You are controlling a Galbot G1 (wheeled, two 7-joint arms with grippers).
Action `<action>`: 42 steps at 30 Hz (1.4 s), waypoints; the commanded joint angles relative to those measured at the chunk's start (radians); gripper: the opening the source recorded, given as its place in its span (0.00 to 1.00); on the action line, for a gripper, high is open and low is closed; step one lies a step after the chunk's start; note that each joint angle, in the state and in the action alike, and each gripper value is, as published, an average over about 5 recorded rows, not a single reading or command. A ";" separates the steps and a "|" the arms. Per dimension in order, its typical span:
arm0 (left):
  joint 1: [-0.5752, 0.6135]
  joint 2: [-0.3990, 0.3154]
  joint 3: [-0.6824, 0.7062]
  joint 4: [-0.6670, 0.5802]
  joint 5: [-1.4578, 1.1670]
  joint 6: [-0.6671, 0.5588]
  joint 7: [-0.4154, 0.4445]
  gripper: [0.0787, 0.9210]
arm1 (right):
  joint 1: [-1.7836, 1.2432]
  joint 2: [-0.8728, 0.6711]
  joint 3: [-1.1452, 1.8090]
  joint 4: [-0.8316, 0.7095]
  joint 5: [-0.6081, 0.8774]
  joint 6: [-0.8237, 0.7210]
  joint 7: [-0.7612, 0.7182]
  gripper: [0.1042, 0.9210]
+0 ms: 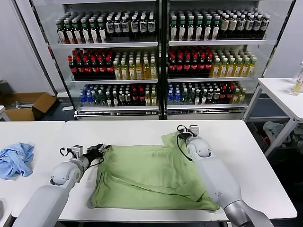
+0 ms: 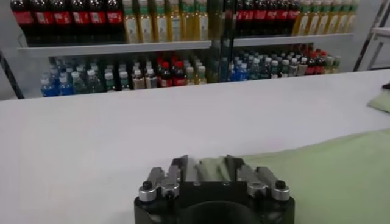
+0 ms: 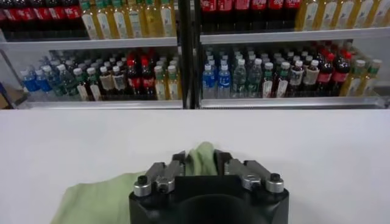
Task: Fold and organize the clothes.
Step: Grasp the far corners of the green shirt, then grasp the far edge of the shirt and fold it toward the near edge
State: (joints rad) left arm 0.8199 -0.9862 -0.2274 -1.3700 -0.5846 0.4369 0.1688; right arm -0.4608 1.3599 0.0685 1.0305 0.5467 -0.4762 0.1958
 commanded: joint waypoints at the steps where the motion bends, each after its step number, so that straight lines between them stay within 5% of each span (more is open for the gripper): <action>1: 0.018 -0.002 -0.001 -0.004 0.001 -0.003 0.021 0.23 | 0.001 0.003 0.002 -0.007 0.000 0.003 -0.002 0.12; 10: 0.028 -0.005 -0.016 -0.047 -0.065 -0.082 -0.010 0.01 | -0.048 -0.057 0.010 0.170 0.041 0.023 0.007 0.00; 30: 0.338 0.064 -0.143 -0.381 -0.131 -0.113 -0.085 0.00 | -0.537 -0.332 0.186 0.960 0.252 -0.100 0.100 0.00; 42: 0.458 0.061 -0.210 -0.425 -0.116 -0.134 -0.074 0.00 | -0.768 -0.375 0.305 1.098 0.206 -0.094 0.087 0.00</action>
State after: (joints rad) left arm 1.1535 -0.9291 -0.3867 -1.7242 -0.6950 0.3138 0.0928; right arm -1.0193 1.0368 0.2880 1.9433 0.7554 -0.5617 0.2792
